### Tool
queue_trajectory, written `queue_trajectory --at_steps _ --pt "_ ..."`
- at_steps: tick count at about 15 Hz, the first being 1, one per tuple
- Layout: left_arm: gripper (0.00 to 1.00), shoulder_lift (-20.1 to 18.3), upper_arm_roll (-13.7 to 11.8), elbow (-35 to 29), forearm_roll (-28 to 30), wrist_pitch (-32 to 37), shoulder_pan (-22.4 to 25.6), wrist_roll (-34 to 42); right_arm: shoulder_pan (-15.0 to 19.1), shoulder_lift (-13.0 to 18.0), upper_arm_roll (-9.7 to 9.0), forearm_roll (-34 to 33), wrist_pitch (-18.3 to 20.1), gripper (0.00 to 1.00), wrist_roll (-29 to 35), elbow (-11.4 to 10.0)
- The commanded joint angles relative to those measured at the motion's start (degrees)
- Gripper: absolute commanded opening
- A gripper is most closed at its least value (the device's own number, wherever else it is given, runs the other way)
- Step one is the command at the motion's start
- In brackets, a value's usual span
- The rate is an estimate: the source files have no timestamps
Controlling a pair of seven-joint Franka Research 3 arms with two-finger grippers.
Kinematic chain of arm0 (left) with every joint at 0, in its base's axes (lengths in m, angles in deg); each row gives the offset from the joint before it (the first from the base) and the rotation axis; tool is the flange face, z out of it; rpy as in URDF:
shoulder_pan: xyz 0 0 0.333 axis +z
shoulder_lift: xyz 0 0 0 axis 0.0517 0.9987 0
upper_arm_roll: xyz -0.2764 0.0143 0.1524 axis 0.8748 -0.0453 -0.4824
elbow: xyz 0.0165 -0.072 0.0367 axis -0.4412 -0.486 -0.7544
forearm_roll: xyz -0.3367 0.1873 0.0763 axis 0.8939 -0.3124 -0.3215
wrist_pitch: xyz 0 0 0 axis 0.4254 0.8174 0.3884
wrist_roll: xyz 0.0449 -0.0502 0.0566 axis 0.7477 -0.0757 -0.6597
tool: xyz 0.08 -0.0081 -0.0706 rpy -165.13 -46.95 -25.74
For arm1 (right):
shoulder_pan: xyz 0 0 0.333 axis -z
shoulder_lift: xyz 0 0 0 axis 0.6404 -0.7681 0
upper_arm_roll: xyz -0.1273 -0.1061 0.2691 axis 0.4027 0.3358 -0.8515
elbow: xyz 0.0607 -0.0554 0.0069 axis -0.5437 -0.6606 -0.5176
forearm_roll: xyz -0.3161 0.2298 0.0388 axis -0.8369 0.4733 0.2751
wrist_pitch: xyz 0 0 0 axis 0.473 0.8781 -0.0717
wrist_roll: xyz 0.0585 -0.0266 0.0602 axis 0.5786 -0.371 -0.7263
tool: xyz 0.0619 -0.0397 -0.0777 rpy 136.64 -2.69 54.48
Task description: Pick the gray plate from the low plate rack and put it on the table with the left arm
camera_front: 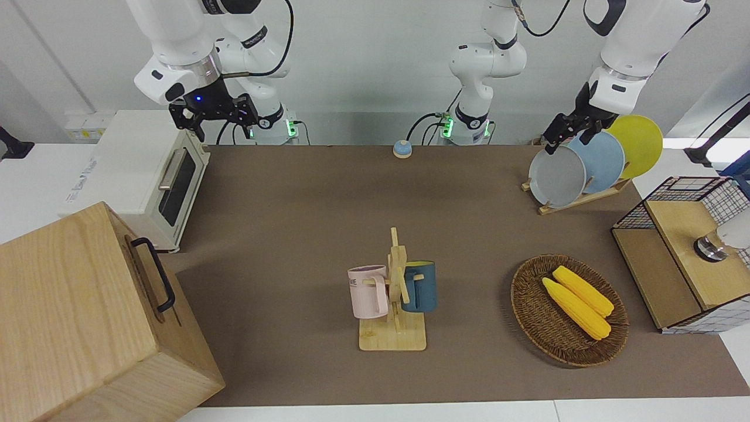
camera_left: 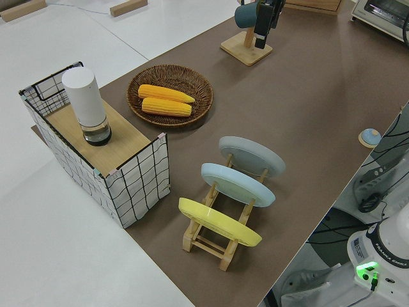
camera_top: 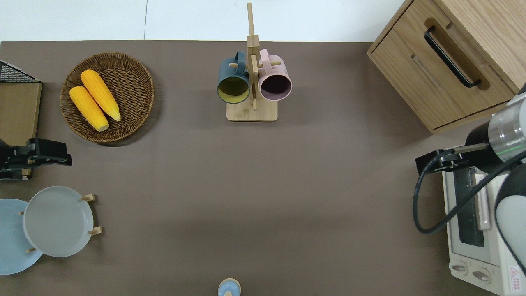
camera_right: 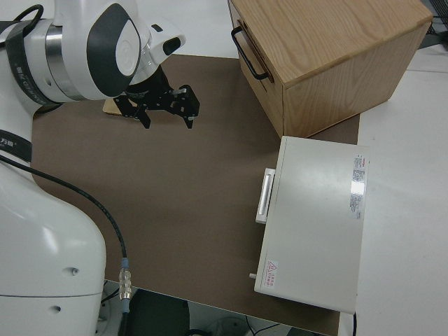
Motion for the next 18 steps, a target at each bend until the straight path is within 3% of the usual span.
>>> queue_trajectory --at_steps 1,18 --pt "1.00 0.39 -0.46 0.52 -1.42 1.03 -0.78 -1.34 1.47 0.14 -1.34 -0.38 0.82 0.983 0.73 0.55" --pt "1.00 -0.14 -0.46 -0.63 -2.56 1.03 -0.87 -0.82 1.47 0.14 -1.34 -0.38 0.82 0.983 0.73 0.55"
